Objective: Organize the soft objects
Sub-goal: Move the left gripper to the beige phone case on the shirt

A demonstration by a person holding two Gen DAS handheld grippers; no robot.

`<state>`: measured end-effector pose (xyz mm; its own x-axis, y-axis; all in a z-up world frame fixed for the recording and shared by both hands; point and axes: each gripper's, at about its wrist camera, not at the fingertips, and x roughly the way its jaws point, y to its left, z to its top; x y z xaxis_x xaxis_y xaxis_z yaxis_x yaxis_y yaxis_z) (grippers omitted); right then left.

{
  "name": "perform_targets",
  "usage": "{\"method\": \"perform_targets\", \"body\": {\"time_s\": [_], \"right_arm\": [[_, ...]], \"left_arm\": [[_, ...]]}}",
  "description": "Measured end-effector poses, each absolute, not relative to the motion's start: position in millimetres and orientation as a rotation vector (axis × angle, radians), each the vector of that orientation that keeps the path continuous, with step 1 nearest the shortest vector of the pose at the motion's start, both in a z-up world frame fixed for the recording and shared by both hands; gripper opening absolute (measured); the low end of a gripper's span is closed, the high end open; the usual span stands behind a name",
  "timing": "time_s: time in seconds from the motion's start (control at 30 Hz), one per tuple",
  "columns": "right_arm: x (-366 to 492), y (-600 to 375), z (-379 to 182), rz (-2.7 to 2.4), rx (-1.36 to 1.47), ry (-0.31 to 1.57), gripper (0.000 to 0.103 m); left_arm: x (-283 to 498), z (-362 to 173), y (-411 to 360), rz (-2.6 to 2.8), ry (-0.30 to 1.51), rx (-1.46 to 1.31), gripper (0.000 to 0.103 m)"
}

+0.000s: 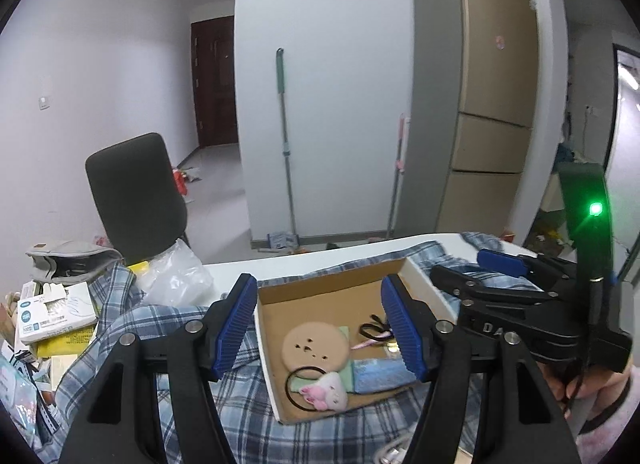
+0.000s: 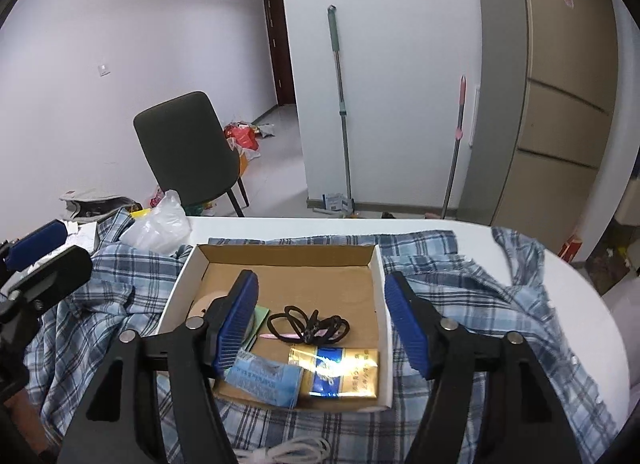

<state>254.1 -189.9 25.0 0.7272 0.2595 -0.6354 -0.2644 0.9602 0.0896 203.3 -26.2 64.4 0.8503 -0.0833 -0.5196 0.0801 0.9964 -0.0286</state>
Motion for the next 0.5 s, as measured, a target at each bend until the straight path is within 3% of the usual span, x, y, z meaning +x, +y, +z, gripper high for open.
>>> {"method": "perform_targets", "body": {"time_s": [0.5], "right_arm": [[162.1, -205.9, 62.6, 0.315, -0.085, 0.6, 0.072]], "left_arm": [[128.3, 85.2, -21.9, -0.1, 0.454, -0.022, 0.066]]}}
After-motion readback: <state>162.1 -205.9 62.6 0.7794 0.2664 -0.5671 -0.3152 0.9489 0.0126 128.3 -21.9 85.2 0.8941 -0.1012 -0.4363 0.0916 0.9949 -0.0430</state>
